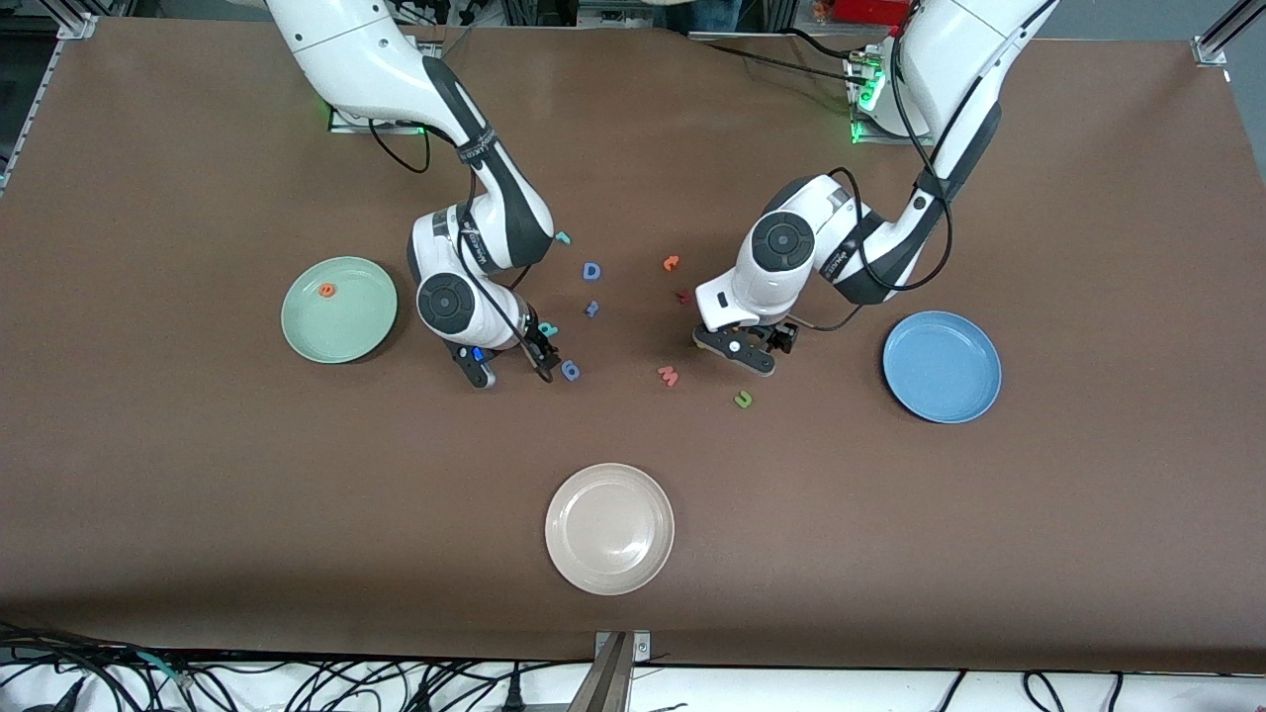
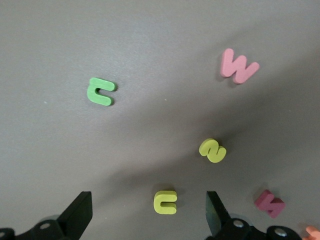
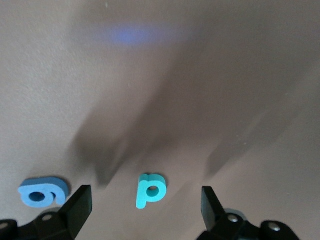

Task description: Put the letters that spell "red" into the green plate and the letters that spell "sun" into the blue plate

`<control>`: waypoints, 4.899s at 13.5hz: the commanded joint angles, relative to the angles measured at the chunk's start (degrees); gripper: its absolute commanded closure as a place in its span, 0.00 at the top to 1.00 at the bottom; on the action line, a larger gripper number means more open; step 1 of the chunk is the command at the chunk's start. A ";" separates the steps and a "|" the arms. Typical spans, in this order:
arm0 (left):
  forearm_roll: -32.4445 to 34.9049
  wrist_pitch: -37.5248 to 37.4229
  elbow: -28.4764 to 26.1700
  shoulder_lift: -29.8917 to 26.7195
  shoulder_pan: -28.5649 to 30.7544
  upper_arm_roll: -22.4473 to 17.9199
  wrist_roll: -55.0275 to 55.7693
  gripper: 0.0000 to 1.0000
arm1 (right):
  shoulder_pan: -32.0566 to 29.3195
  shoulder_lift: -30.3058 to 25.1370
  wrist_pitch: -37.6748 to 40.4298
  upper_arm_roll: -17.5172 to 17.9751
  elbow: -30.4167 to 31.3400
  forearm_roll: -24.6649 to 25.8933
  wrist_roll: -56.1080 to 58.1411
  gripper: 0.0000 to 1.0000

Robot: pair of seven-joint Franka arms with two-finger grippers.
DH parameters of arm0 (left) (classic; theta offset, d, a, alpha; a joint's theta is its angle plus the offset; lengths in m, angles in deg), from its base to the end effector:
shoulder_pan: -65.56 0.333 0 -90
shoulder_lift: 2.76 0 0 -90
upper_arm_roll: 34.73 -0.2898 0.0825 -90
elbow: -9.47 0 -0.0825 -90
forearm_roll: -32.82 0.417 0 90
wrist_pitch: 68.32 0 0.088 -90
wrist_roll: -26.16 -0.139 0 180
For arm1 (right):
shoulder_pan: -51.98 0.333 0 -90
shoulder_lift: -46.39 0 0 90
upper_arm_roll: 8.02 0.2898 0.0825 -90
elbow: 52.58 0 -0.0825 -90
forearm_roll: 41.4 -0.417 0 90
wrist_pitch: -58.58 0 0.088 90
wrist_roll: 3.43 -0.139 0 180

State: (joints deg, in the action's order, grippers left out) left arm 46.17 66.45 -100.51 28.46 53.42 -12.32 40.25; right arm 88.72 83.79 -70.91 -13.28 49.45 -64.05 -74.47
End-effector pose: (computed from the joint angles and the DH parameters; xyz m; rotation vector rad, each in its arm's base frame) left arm 0.5176 -0.3533 0.1408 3.0363 -0.7466 -0.1108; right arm 0.5371 0.3510 0.1010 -2.7513 1.4231 0.4328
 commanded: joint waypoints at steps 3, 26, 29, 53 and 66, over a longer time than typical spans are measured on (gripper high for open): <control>-5.51 4.15 -3.90 -1.42 1.16 0.26 -4.86 1.00 | 1.23 1.97 -1.20 -0.28 -1.48 -1.52 -1.03 0.72; 2.60 18.15 -12.89 -1.08 -2.36 -3.69 3.20 1.00 | -1.14 -3.83 39.25 -31.12 -8.45 3.32 55.61 0.02; 8.53 18.15 -12.19 -0.46 -2.36 -4.13 8.50 1.00 | -1.06 -4.10 29.76 -32.10 1.39 3.06 64.16 0.02; 25.94 17.80 -10.61 2.70 -4.73 -4.66 29.42 0.24 | -0.53 -3.99 31.73 -30.60 1.79 -0.46 60.17 0.87; 21.03 14.29 -8.50 0.33 -2.97 -4.83 23.46 0.25 | 16.26 -10.95 30.80 -23.32 3.78 -5.98 23.14 0.86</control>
State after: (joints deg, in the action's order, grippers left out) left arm 69.13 82.53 -110.26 28.51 49.90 -17.22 67.13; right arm 105.02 74.18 -37.93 -38.13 50.39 -67.18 -50.86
